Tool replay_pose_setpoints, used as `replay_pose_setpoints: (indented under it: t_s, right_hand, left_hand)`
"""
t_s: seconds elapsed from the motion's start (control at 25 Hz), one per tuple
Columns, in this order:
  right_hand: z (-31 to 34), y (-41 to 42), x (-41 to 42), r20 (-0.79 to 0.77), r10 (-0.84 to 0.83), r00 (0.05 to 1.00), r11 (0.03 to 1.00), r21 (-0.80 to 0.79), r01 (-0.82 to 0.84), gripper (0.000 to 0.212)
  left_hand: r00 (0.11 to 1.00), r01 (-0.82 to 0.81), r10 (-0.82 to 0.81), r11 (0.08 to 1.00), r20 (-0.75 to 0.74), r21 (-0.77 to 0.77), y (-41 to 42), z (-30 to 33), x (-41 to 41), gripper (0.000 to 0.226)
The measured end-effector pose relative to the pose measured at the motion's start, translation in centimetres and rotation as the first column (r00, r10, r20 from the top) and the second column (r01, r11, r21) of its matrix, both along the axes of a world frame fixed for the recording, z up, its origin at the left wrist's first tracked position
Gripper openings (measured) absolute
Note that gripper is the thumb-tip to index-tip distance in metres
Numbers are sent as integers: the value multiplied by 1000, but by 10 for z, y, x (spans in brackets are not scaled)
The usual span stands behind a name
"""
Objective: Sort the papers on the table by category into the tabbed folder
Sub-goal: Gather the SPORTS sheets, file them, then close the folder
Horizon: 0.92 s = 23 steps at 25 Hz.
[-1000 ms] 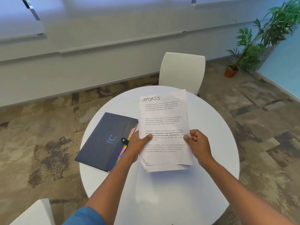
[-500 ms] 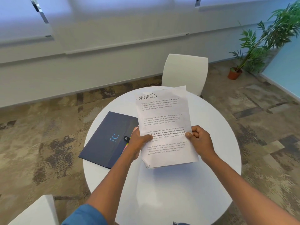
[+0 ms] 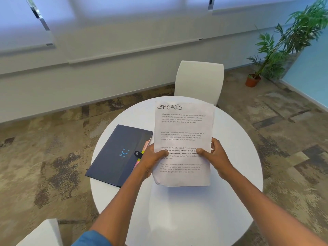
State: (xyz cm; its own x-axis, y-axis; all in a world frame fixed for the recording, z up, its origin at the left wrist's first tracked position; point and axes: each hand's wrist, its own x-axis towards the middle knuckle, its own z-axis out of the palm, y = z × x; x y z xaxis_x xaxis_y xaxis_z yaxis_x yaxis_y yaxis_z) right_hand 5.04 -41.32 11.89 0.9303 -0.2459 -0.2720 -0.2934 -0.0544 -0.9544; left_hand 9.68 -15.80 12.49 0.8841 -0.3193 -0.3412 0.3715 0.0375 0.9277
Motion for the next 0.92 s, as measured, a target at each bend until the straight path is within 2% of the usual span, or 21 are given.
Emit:
replay_pose_setpoints:
  t_s: [0.08,0.16,0.24,0.4,0.56,0.68,0.8,0.92]
  right_hand:
    - [1,1,-1,33,41,999,994,100,-44,65]
    - [2,7,-5,75,29,997,989,140,-40,42]
    - [0,14,-8,99,-16,995,989,147,1,29]
    - [-14,25,-17,117,-45,992,993,111,32,25]
    - [-34,28,-30,93,-12,996,1000,25,10,32]
    - [-50,27,-34,24,36,999,994,-109,-34,30]
    - [-51,24,-30,25,42,999,981,-191,-36,16]
    - [-46,21,-28,51,60,997,975,-217,-47,15]
  left_hand:
    - [1000,5,-5,1000,1,-12,1,-3,-2,37]
    - [1000,4,-4,1000,4,-17,2,-5,-5,38]
    - [1000,-8,8,1000,19,-8,3,-9,-9,40]
    - [998,-25,22,998,56,53,7,-24,-17,44]
    - [999,-2,-4,986,35,166,13,-39,-27,56]
    - [998,42,-49,970,24,238,11,-46,-37,53]
    - [999,-24,17,963,31,268,6,-46,-38,47]
    - [997,-63,49,963,57,263,5,-46,-36,35]
